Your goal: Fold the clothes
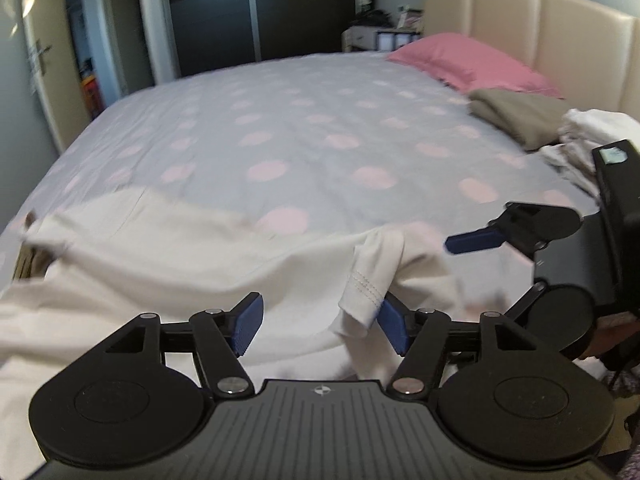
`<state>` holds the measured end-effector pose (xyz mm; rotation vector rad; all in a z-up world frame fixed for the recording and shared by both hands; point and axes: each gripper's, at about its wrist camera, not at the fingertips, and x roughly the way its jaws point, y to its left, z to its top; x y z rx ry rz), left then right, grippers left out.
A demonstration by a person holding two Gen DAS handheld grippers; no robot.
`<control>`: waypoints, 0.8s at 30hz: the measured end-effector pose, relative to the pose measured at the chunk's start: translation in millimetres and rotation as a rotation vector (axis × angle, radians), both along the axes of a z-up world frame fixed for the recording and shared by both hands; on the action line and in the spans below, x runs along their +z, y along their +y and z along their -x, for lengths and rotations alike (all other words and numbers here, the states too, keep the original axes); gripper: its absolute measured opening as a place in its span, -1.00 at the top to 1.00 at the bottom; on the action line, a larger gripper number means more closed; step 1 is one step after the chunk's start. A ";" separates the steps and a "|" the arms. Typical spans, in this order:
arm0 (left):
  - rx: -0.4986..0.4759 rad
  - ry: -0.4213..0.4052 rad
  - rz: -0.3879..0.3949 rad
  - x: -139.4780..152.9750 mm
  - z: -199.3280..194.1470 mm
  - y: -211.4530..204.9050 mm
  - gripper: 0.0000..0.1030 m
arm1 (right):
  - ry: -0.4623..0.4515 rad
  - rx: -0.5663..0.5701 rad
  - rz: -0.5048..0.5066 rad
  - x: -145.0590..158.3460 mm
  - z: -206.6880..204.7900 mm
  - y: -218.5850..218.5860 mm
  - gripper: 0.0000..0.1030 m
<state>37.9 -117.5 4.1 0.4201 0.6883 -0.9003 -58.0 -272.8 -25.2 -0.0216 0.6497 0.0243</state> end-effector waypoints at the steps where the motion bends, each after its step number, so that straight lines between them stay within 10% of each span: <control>1: 0.022 0.009 -0.012 -4.5 -5.1 3.9 -0.18 | 0.008 0.005 0.002 -2.3 -4.5 1.2 -0.98; 12: 0.171 0.088 -0.126 -38.0 -39.5 22.7 -0.18 | 0.110 0.047 -0.032 -35.3 -53.9 10.2 -0.94; 19: 0.191 0.069 -0.123 -27.2 -38.5 18.0 -0.18 | 0.145 0.059 -0.012 -31.8 -55.3 7.5 0.39; 24: 0.185 0.017 -0.101 -10.0 -32.1 11.0 -0.18 | 0.142 -0.020 0.105 -16.6 -44.3 -4.1 0.89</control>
